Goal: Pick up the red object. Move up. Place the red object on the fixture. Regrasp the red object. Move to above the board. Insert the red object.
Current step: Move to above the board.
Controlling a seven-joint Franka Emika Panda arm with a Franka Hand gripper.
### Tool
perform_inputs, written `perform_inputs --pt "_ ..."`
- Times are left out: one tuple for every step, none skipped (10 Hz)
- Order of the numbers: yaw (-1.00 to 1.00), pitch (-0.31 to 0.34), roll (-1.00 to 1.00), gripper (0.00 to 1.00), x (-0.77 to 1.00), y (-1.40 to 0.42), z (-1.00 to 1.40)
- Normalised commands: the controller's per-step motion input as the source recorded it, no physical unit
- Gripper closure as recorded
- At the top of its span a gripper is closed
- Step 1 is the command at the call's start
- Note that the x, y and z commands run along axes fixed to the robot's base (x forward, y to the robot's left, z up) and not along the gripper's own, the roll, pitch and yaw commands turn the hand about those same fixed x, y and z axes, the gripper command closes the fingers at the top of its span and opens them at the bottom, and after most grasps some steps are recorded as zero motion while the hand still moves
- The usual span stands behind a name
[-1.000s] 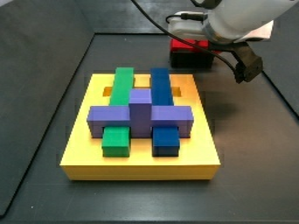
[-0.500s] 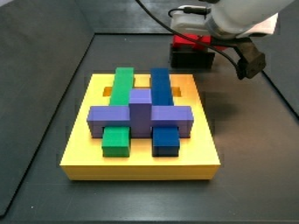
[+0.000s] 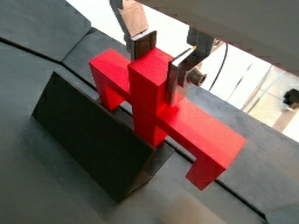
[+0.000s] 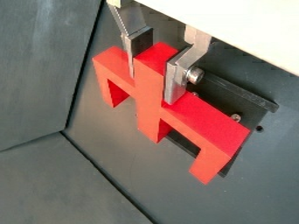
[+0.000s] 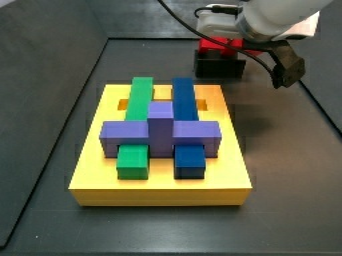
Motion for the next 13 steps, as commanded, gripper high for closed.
perform_inputs --pt "0.00 0.000 0.00 1.00 0.00 0.00 1.40" --pt "-0.10 -0.016 -0.05 1.00 0.02 -0.01 1.40" --pt "-0.09 -0.002 -0.09 1.00 0.00 0.01 1.40" --pt "-0.08 0.029 -0.05 1.00 0.00 0.01 1.40" --pt "-0.07 0.062 -0.05 1.00 0.01 0.00 1.40" --pt "-0.04 0.087 -0.03 1.00 0.01 0.00 1.40" --pt "-0.02 0.094 -0.01 1.00 0.01 -0.01 0.94" --pt "0.01 0.114 0.00 1.00 0.03 -0.01 0.43" --pt "0.03 0.124 0.02 1.00 0.05 -0.01 0.20" --pt "0.06 0.123 -1.00 1.00 -1.11 -1.40 0.26" --pt "0.06 0.107 -1.00 1.00 -1.13 -1.40 0.27" --pt "0.08 0.080 -1.00 1.00 -1.21 -1.40 0.27" --pt "0.08 0.074 -1.00 1.00 -1.23 -1.40 0.25"
